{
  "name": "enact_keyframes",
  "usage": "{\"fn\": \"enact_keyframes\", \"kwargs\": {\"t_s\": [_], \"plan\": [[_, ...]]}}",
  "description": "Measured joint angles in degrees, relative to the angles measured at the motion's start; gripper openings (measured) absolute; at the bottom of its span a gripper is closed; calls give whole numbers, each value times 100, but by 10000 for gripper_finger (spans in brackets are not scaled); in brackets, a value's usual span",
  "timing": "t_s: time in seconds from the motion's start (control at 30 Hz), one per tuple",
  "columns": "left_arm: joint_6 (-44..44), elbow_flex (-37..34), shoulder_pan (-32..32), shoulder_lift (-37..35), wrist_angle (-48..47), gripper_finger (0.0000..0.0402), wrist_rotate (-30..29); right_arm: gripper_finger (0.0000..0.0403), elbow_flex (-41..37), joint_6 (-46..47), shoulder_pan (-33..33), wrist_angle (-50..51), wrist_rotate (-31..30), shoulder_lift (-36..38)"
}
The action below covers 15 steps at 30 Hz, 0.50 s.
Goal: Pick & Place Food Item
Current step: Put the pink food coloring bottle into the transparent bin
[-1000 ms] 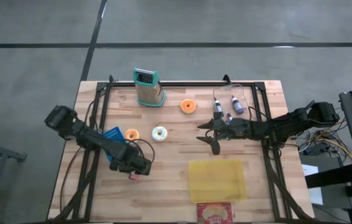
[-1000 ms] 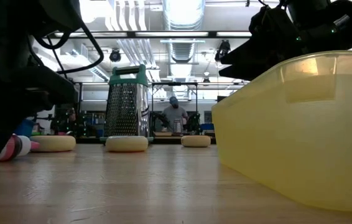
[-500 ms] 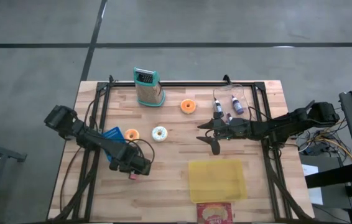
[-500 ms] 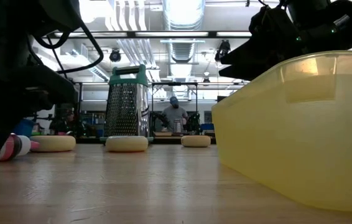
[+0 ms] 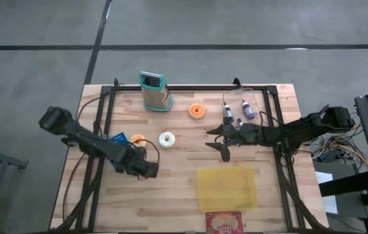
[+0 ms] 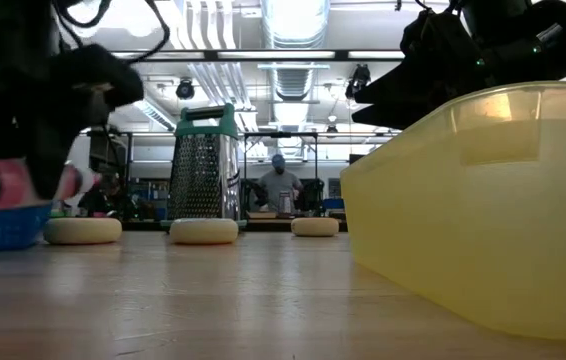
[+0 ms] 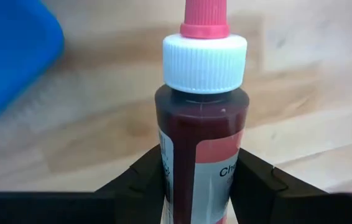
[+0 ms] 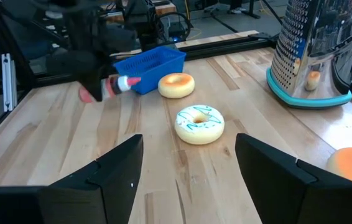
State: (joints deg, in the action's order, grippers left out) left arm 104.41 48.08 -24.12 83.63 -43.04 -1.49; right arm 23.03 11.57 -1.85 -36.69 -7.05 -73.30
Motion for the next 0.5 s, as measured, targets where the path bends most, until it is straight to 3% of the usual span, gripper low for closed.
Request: {"fn": "enact_keyframes", "kwargs": {"t_s": [0.3, 0.5], "plan": [[-1107, 4, 0, -582, 4, 144, -1776, 251, 0, 0, -2, 0, 0, 0], [-2718, 4, 2, -782, 441, 144, -3665, 256, 0, 0, -2, 0, 0, 0]]}}
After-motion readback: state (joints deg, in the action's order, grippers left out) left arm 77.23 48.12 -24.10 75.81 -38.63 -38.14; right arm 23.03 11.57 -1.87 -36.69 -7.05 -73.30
